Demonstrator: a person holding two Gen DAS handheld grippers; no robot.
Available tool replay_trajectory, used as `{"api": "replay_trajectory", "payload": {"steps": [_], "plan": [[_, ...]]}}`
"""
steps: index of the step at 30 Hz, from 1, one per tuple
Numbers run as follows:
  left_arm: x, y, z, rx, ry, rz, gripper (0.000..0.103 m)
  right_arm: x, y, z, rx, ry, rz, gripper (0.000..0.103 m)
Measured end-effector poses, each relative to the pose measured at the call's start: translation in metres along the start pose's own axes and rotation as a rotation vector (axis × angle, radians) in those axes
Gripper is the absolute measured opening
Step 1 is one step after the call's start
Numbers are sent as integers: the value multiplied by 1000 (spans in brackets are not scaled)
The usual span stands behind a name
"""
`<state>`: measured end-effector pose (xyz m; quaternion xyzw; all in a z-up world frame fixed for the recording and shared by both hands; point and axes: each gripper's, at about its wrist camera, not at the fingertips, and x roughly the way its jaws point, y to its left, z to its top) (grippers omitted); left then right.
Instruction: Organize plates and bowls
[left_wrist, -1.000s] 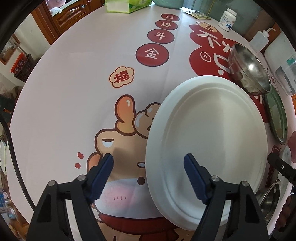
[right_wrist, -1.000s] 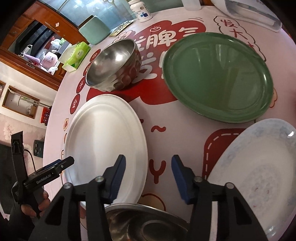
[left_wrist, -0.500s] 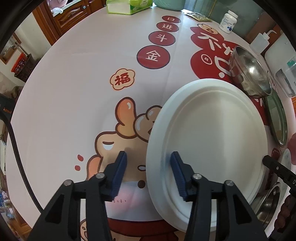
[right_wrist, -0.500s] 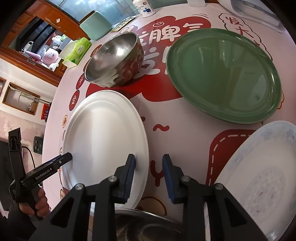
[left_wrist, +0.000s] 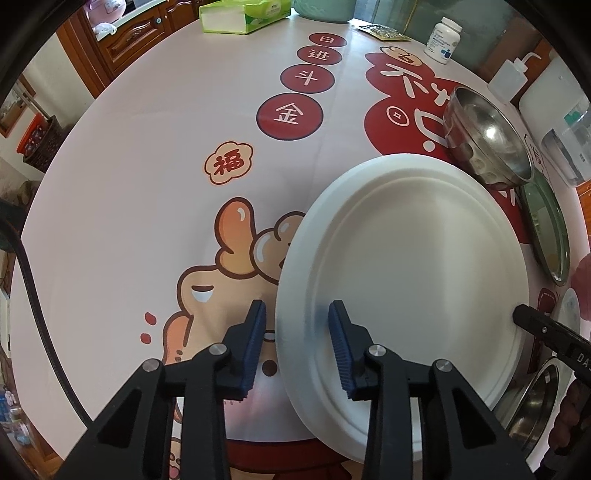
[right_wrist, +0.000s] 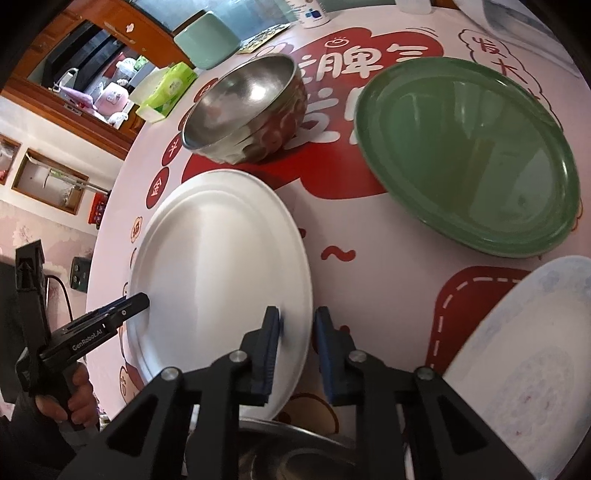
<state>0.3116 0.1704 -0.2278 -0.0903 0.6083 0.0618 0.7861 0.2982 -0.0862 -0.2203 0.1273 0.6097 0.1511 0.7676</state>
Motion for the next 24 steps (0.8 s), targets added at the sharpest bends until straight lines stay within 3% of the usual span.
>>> {"api": "replay_trajectory", "payload": {"steps": [11,24], "plan": [[0,-5,0,13,-7,-3,29,0,0,0,-6,-2,14,18],[-18,25,-4,-59,-53,-40,29,-6,18,-2,-41,-14,27,18]]}}
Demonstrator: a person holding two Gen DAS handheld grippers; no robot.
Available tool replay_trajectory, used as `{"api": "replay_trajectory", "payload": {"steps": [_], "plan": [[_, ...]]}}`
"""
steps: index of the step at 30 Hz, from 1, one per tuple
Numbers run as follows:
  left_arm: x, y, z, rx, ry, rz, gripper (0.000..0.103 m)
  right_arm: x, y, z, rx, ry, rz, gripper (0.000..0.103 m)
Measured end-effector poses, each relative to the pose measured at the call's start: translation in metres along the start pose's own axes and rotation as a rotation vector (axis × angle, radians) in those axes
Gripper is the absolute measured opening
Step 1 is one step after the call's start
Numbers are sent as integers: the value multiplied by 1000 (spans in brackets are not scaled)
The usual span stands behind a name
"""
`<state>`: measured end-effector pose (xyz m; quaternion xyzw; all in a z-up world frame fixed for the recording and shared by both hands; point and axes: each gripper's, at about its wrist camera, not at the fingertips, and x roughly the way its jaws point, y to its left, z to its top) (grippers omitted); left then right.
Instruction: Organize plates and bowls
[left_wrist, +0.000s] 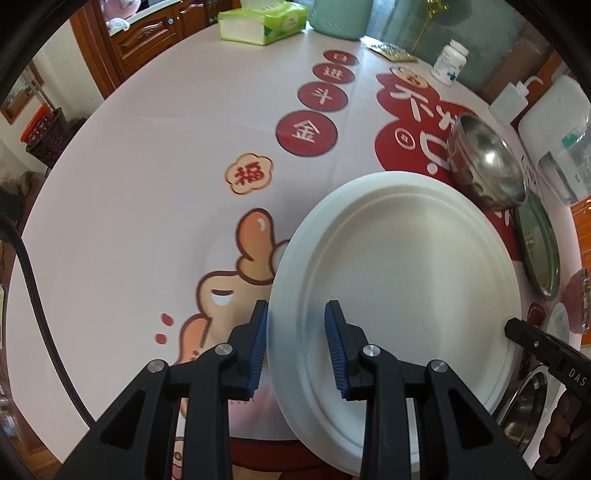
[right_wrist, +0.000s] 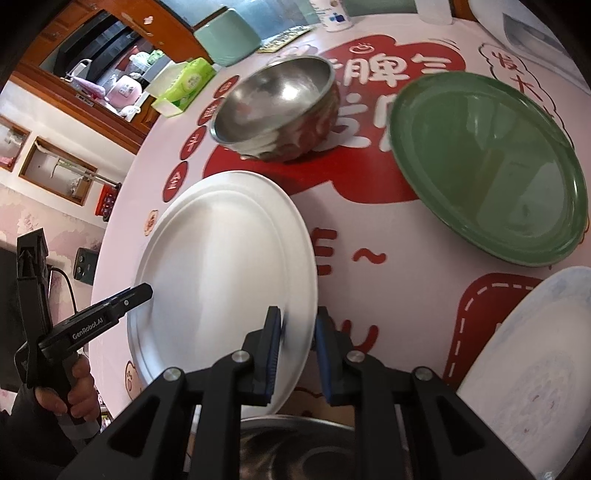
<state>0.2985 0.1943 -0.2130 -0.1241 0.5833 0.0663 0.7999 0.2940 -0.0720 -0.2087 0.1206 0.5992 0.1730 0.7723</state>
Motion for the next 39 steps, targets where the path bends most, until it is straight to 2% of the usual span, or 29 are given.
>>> {"api": "replay_trajectory", "payload": {"steps": [12,20,28,39], "plan": [[-37,30,-7,-62,-86,-15,29,-18,41,-7,-75,-41,33,18],[-72,41,-20,-77,-155,-29,29,-44,63,-15,-119,-100,50,18],[-112,36,-40,-57,-236,-57,31,-81,70,-32,-134,-182,57,18],[-163,14,-80,1,-324,-95,31,-130,65,-71,-127,-287,55,18]]}}
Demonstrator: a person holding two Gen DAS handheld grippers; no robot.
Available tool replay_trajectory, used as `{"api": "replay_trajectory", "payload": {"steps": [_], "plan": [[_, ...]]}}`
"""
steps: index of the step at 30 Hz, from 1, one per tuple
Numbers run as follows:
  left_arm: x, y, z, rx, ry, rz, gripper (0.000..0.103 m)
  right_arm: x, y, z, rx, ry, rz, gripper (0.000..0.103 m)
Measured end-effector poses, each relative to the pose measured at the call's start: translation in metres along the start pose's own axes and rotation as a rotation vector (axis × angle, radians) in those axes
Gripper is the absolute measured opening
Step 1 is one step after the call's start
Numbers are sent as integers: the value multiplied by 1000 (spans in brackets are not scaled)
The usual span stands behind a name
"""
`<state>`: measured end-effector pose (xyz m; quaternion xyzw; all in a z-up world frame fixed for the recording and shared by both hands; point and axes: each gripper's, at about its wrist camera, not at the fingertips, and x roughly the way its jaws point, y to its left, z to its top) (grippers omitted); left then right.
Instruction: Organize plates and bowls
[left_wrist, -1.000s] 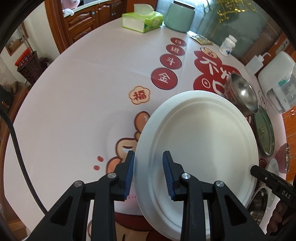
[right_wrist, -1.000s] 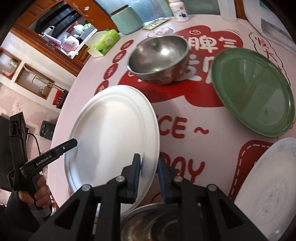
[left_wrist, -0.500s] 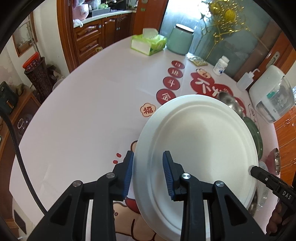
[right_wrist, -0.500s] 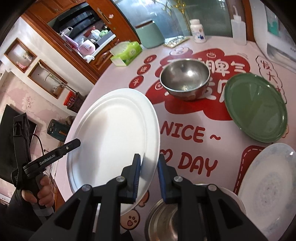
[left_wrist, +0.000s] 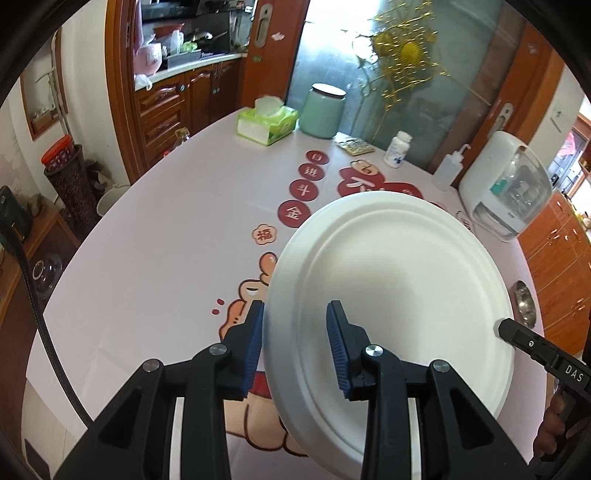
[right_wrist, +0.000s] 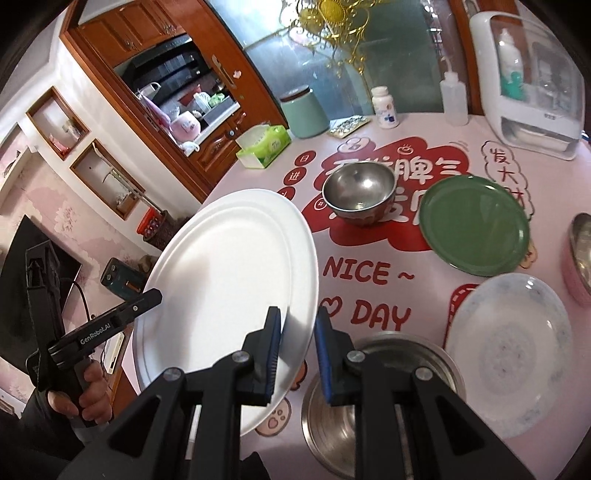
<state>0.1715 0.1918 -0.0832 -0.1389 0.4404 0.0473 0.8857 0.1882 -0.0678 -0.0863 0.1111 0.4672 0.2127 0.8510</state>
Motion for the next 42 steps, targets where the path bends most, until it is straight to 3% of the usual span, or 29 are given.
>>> {"api": "replay_trajectory", "payload": {"steps": [20,42], "plan": [[-57,-68,-78,120,-15,-113,34,-96,-37,-90,77,-104,-88,18],[-47,-140,-150,360,128,-240,34,-149,-90,-192,289,-103,-260,18]]}}
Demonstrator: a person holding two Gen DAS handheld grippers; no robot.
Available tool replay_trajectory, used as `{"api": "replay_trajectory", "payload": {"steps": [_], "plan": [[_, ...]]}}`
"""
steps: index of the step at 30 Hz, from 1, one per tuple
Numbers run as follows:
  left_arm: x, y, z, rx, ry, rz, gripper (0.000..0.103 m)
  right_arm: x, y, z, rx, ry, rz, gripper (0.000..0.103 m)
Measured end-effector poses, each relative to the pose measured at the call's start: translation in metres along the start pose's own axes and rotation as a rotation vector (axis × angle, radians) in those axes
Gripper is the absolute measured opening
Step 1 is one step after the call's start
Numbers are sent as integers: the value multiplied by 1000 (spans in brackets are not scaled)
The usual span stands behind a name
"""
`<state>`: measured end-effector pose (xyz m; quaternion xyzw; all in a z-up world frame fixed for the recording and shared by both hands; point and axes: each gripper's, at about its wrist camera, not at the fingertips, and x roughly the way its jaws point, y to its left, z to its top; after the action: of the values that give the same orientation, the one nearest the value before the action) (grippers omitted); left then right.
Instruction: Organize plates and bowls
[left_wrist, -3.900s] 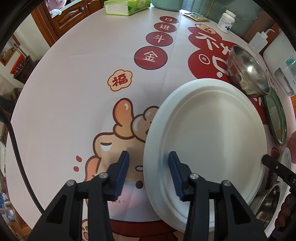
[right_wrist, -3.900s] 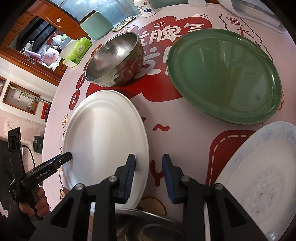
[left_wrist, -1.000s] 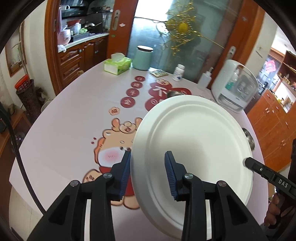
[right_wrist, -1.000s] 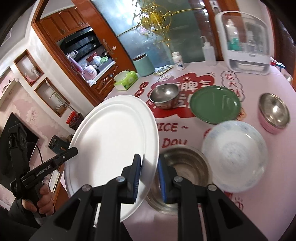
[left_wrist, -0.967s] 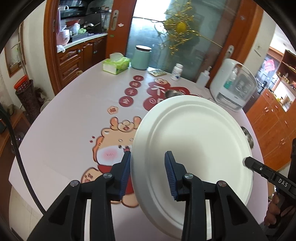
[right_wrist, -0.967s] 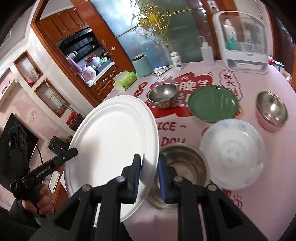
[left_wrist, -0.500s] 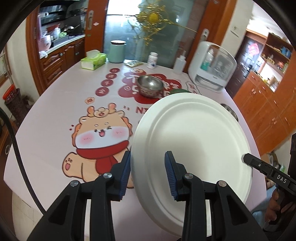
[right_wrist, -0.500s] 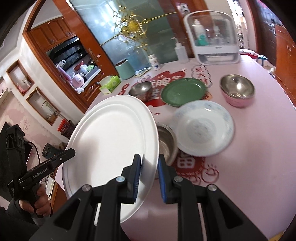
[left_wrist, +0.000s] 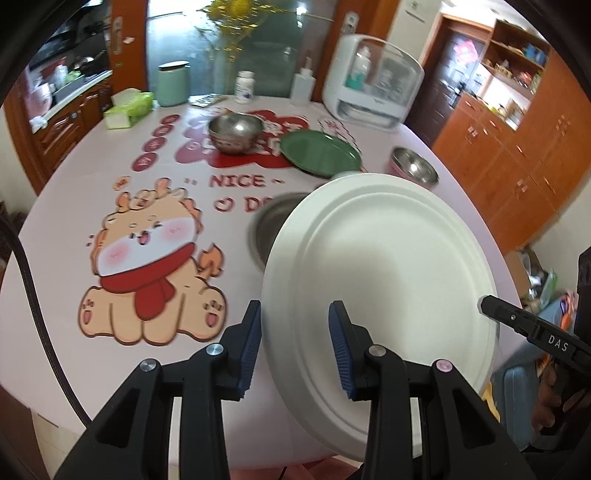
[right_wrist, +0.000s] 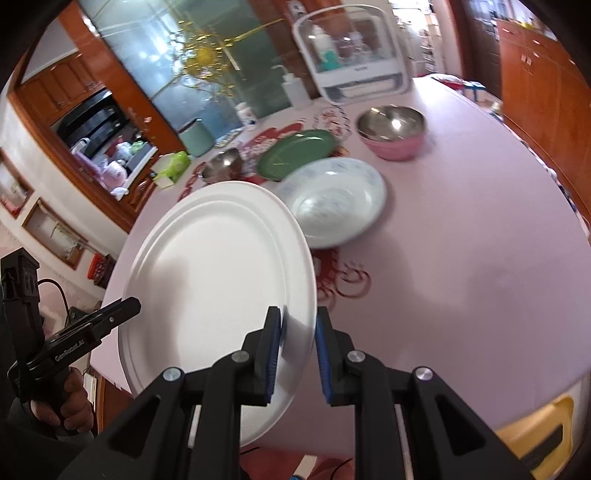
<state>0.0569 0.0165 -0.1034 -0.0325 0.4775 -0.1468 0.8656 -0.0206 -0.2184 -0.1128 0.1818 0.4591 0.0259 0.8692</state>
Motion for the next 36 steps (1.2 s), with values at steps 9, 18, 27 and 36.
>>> {"api": "replay_trajectory", "payload": {"steps": [9,18,27,36], "plan": [[23,-37,-10,115,79,-70,34,-9,-39,-21,85,16,-77,18],[52,-77,-26,235,178,-124,34,-17,-75,-43,164,32,-162,19],[76,-85,-43,260,252,-86,34,2,-87,-58,199,91,-190,19],[95,-66,-43,204,279,-45,34,35,-83,-48,152,131,-184,20]]}}
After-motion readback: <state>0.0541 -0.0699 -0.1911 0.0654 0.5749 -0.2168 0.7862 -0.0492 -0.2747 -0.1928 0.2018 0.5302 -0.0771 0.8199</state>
